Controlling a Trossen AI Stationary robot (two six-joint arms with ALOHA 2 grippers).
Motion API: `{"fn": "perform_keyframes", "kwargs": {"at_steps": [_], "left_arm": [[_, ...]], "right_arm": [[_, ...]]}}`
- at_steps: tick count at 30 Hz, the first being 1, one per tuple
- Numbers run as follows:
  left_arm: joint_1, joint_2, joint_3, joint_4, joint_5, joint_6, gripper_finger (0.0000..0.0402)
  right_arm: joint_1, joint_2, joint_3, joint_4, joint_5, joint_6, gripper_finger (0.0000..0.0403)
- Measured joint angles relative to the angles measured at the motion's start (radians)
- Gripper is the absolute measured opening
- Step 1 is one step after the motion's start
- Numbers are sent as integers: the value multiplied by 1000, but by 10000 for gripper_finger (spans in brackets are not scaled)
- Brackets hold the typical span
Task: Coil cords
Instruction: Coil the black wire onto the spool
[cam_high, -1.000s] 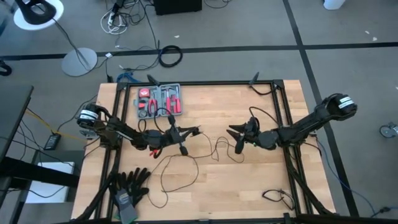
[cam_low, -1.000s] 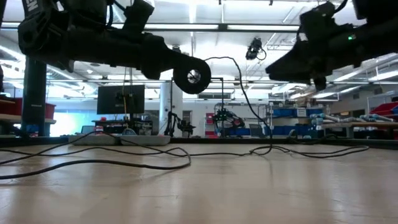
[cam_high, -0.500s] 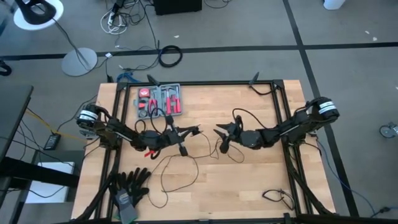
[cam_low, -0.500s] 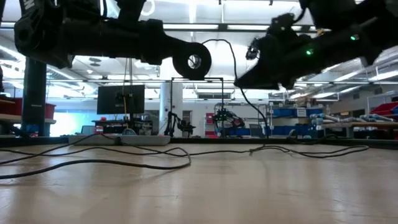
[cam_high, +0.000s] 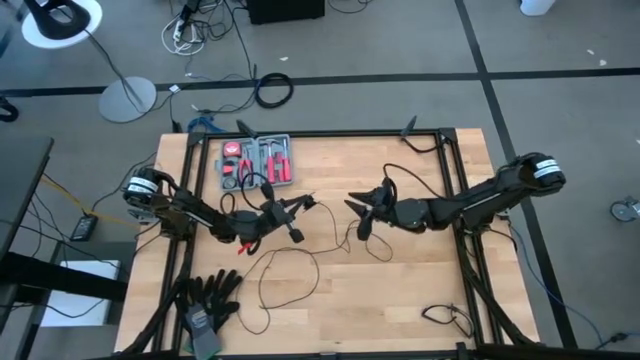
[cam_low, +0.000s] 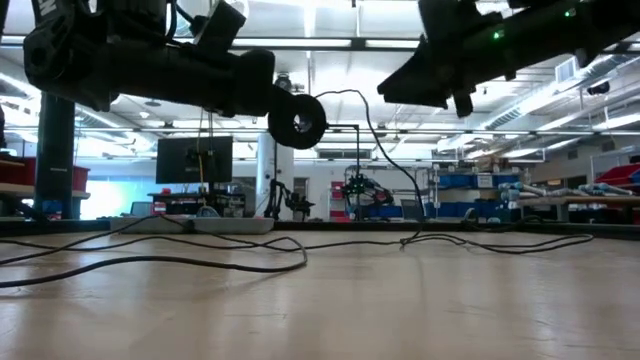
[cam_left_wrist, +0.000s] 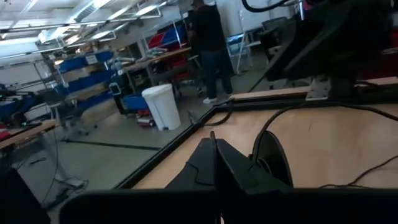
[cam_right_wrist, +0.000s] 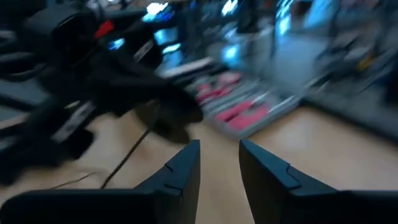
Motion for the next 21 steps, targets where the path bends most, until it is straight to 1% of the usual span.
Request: {"fn": "perform_keyframes", "kwargs": {"at_steps": [3, 5, 8, 10, 13, 17, 19, 21], "left_arm": [[4, 0, 0, -15, -11, -9, 0], [10, 0, 0, -31, -14, -63, 0], [28, -2, 0, -98, -1, -154, 0], [38, -16, 0, -171, 35, -202, 0], [56, -45, 2, -255, 100, -259, 0], [81, -53, 1, -267, 228, -252, 0], [87, -53, 2, -261, 272, -235, 0], [87, -53, 1, -256, 279, -229, 0]], "right_arm": [[-21, -19, 0, -58, -145, 76, 106], [-29, -20, 0, -62, -196, 72, 103], [-33, -14, -1, -58, -203, 51, 101], [-37, -15, -1, -63, -203, 39, 101], [-45, -14, -1, -121, -201, 19, 101], [-63, 16, -2, -257, -196, 56, 99], [-68, 63, -2, -251, -195, 96, 99], [-70, 115, -2, -230, -196, 119, 101]]}}
